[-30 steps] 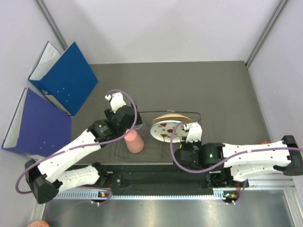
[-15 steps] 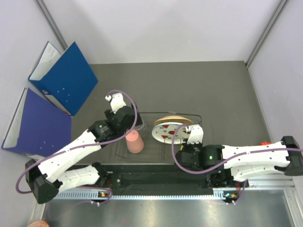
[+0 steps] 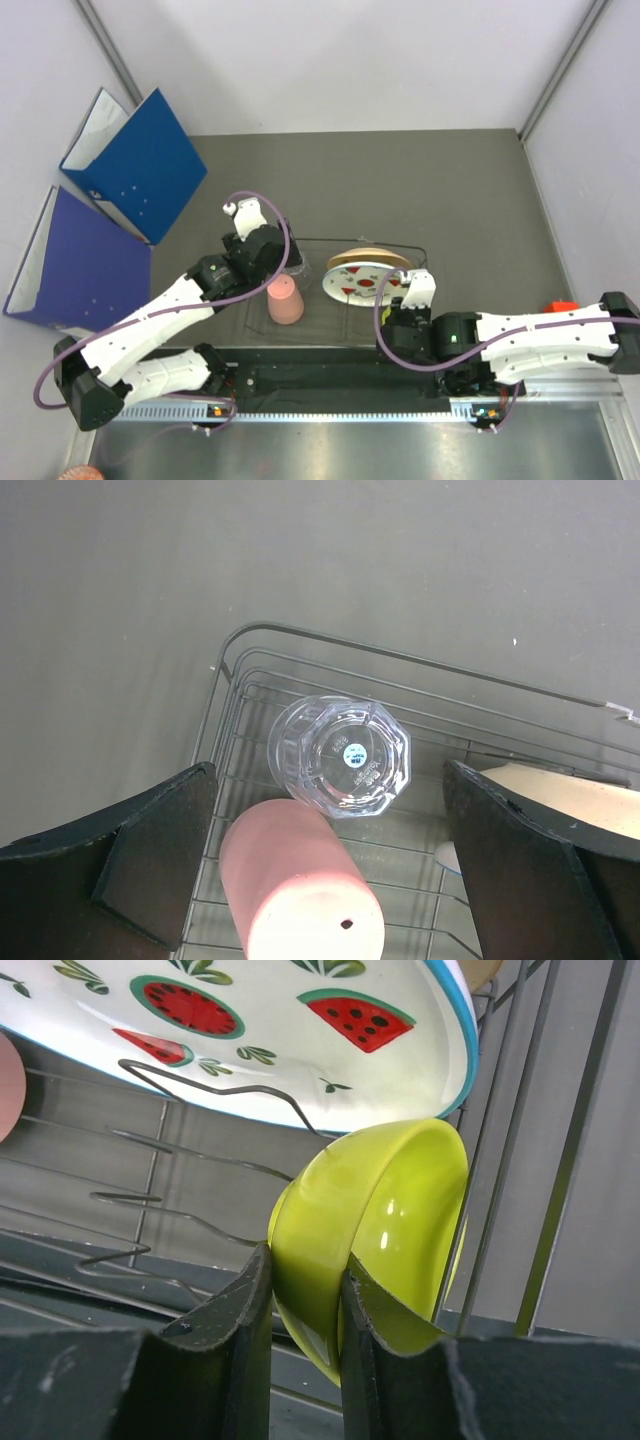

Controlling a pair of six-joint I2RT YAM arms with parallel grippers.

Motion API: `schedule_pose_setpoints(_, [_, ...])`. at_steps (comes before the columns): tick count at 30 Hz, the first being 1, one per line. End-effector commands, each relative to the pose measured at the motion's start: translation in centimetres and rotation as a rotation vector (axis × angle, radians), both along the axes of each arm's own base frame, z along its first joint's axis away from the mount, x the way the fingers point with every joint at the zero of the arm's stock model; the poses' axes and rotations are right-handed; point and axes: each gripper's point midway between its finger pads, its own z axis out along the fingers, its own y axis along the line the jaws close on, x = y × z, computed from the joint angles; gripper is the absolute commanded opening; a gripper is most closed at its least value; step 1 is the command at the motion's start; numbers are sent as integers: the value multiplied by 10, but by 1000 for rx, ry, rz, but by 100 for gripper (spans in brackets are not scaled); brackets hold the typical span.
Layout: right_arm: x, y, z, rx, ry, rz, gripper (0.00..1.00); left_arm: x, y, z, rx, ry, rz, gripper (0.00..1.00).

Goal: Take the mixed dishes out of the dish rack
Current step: Pick up the bowl from the dish rack.

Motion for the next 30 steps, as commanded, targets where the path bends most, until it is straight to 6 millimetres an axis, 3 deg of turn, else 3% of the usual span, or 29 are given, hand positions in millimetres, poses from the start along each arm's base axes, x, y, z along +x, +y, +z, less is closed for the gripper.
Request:
schedule_pose_setpoints(1, [16,1,14,88,-102,-38,0,-1,-3,-4,-24,4,-4,99])
schedule_pose_setpoints(8, [17,-3,18,290,-100,-87,0,-3,-10,-9,-24,38,-28,99])
schedule_pose_setpoints(16, [16,-11,46,432,-116,-60,0,-3,-11,-8,-31,38,-30,99])
schedule_pose_setpoints(19, [16,-16,64,454,-131,-41,0,-3,-10,-8,-30,38,-28,99])
schedule_pose_setpoints(23, [17,-18,104,454,-179,20,0,-2,-9,-7,-23,32,-23,99])
schedule_pose_setpoints(30, [16,-8,165,385,-248,144,0,4,-7,8,-5,-7,-21,99])
